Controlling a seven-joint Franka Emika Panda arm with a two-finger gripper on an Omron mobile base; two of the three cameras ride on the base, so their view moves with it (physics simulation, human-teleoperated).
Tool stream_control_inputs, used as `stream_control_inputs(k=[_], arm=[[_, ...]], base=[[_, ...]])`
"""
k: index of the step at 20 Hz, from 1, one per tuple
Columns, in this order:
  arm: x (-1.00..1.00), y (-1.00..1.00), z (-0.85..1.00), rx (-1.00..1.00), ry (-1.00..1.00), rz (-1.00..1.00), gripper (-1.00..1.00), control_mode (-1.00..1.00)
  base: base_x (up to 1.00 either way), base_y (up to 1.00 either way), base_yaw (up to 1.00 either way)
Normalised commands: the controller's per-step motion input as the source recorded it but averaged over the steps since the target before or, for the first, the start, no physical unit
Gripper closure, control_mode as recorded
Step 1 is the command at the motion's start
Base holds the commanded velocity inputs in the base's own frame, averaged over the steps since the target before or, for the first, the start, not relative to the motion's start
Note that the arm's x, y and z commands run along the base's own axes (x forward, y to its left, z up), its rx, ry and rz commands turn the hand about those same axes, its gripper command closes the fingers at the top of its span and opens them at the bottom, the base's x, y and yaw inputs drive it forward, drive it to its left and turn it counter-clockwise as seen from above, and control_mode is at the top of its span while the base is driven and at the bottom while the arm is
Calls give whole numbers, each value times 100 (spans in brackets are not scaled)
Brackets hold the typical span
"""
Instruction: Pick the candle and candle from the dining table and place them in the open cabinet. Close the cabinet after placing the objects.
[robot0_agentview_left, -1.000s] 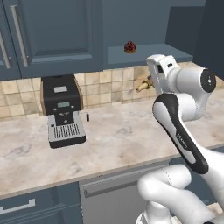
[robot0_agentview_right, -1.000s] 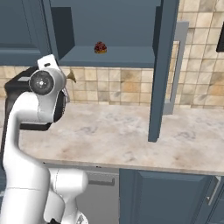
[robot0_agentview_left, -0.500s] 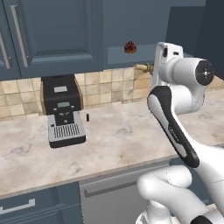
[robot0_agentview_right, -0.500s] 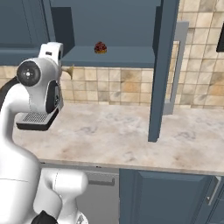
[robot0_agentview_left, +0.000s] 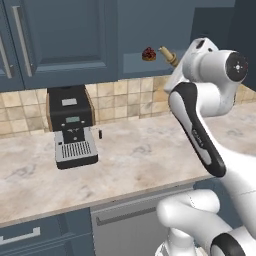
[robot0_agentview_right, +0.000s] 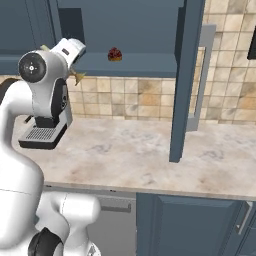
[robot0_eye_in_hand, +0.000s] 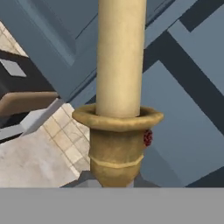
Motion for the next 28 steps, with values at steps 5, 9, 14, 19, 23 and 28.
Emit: stream_control_inputs(k=[5,9,14,19,23,28], arm=[[11,-25,1,47,5,-7,100,-100],[16,-14,0,41,5,-4,100,-100],[12,-4,17,29,1,-3,100,-100],[12,-10,19,26,4,-5,100,-100],[5,-12,10,17,7,-4,100,-100],[11,-23,1,8,6,-1,100,-100]], base=[[0,0,0],[0,0,0],[0,0,0],[0,0,0],[0,0,0],[0,0,0]])
